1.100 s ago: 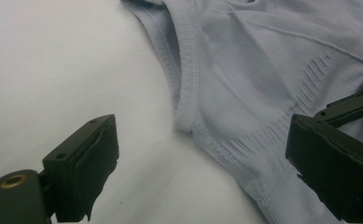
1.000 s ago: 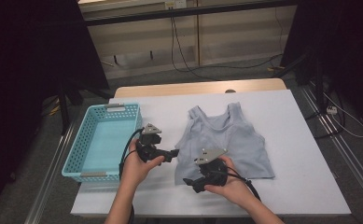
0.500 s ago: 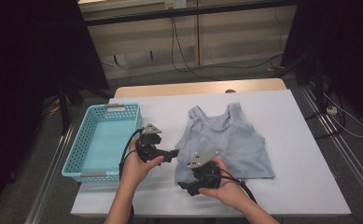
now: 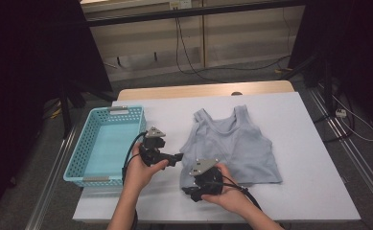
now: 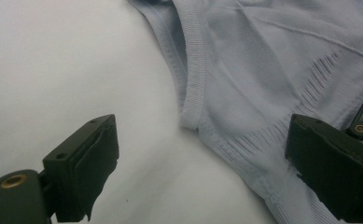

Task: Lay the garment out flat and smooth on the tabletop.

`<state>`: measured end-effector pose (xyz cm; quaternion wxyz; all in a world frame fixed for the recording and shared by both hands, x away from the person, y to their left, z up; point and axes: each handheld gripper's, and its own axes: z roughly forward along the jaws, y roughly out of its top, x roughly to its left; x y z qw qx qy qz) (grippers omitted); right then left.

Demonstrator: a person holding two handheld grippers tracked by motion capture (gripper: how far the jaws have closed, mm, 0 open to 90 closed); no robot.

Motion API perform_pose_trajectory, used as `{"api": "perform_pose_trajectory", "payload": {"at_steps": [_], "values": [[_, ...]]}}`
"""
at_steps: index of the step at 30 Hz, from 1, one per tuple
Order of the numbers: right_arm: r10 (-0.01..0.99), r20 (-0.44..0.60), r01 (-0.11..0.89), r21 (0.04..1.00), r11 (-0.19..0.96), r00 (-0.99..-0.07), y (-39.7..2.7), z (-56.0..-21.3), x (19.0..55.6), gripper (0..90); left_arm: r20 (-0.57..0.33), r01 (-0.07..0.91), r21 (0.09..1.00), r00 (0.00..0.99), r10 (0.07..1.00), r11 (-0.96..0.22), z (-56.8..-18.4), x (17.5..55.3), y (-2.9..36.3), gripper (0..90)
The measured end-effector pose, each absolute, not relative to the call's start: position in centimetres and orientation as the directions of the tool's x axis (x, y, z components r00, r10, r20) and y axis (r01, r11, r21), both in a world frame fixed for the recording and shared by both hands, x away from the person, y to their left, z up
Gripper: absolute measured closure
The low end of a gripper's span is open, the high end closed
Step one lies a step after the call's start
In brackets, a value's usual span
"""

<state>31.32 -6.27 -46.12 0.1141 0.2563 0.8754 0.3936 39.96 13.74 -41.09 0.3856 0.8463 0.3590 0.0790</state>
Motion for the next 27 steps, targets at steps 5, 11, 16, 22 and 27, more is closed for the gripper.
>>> {"api": "perform_pose_trajectory", "payload": {"at_steps": [5, 11, 16, 22, 27], "values": [[0.547, -0.002, 0.362, 0.747, 0.557, -0.837, -6.3, -46.1, 31.4, 31.6, -0.141, 0.546, 0.706, 0.733, 0.665, -0.452, -41.2, 39.9, 13.4, 10.0], [0.547, 0.000, 0.365, 0.744, 0.559, -0.837, -6.6, -46.0, 31.5, 38.3, -0.137, 0.544, 0.709, 0.731, 0.669, -0.449, -41.1, 39.9, 13.4, 10.2], [0.557, 0.004, 0.376, 0.741, 0.556, -0.830, -6.7, -45.9, 31.7, 43.6, -0.136, 0.542, 0.712, 0.730, 0.670, -0.446, -41.0, 39.8, 13.5, 10.5], [0.574, 0.001, 0.381, 0.749, 0.542, -0.819, -7.1, -45.9, 32.0, 59.8, -0.137, 0.537, 0.721, 0.730, 0.669, -0.438, -40.9, 39.8, 13.5, 10.9], [0.594, 0.013, 0.391, 0.764, 0.513, -0.804, -7.7, -46.1, 32.4, 77.0, -0.133, 0.534, 0.720, 0.734, 0.666, -0.444, -40.9, 39.8, 13.4, 11.1]]}}
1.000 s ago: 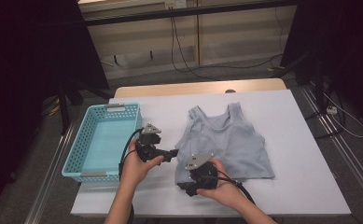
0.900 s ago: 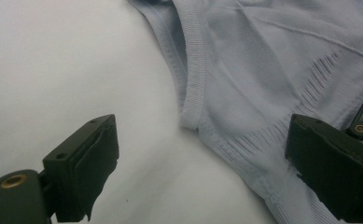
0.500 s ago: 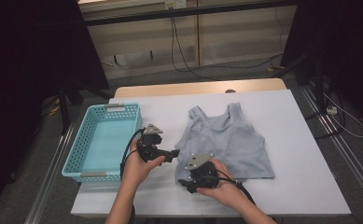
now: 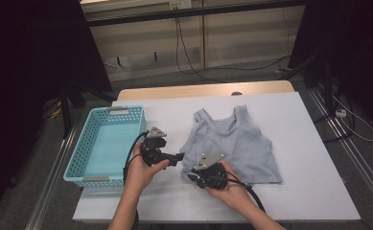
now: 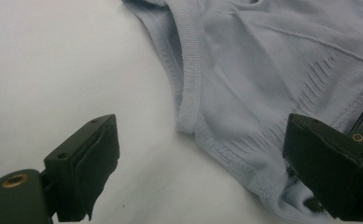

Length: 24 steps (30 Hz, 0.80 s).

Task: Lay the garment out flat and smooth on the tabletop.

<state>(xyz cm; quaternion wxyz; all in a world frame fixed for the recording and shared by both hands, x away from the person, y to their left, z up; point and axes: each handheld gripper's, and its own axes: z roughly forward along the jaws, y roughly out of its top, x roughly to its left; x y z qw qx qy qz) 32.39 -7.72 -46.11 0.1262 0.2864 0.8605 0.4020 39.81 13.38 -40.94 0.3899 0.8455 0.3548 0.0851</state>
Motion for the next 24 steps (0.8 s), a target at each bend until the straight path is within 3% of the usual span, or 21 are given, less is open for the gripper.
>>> {"api": "perform_pose_trajectory", "payload": {"at_steps": [9, 24], "values": [[0.614, 0.049, 0.414, 0.779, 0.470, -0.788, -7.9, -46.0, 32.2, 83.8, -0.136, 0.532, 0.730, 0.727, 0.673, -0.428, -40.8, 40.3, 13.3, 11.2], [0.587, 0.118, 0.420, 0.810, 0.410, -0.801, -8.8, -44.5, 30.9, 84.3, -0.153, 0.532, 0.745, 0.722, 0.675, -0.401, -39.9, 41.1, 12.7, 11.2]]}}
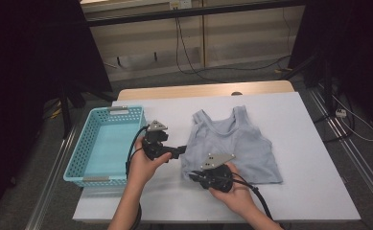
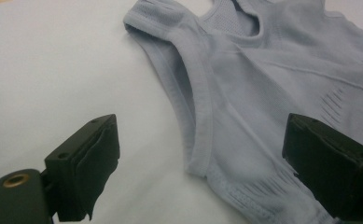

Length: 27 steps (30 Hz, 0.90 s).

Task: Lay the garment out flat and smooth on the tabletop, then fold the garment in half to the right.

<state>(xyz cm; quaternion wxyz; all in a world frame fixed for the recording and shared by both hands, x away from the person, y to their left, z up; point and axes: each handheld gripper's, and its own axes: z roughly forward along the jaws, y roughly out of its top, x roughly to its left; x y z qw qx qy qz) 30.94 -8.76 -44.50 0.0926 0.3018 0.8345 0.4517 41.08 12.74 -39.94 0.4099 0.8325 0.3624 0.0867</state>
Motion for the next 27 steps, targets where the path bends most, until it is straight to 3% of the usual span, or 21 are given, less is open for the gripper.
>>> {"api": "perform_pose_trajectory", "payload": {"at_steps": [27], "values": [[0.537, 0.160, 0.422, 0.808, 0.411, -0.828, -8.4, -44.3, 30.6, 84.3, -0.178, 0.547, 0.758, 0.697, 0.694, -0.356, -39.3, 42.5, 11.4, 11.2]]}}
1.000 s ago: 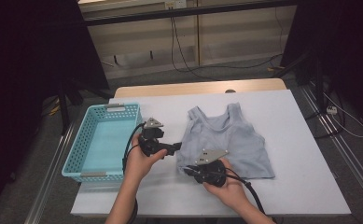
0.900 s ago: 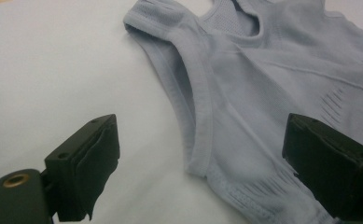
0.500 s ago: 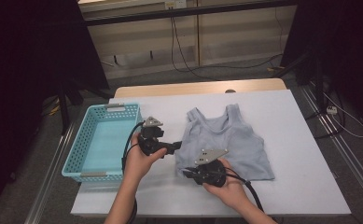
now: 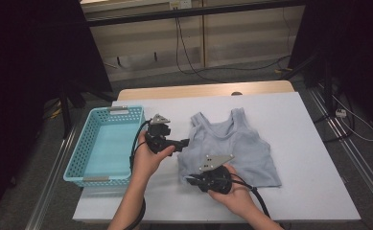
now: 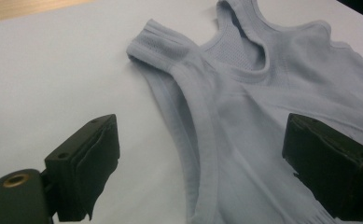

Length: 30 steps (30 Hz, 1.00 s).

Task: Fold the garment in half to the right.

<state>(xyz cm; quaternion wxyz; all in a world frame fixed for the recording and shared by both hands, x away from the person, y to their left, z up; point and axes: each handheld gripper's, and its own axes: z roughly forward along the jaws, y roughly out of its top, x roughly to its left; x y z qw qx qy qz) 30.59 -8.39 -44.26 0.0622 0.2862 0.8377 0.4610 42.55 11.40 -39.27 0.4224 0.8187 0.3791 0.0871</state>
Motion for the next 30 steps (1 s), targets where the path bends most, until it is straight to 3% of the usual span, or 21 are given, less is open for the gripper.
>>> {"api": "perform_pose_trajectory", "payload": {"at_steps": [19, 30], "values": [[0.487, 0.160, 0.393, 0.816, 0.424, -0.859, -7.5, -43.8, 29.4, 84.2, -0.180, 0.578, 0.739, 0.663, 0.726, -0.345, -40.3, 45.3, 10.6, 11.5], [0.483, 0.169, 0.393, 0.821, 0.413, -0.859, -7.5, -43.7, 28.9, 84.2, -0.161, 0.581, 0.728, 0.662, 0.733, -0.365, -41.8, 47.7, 9.0, 19.0]]}}
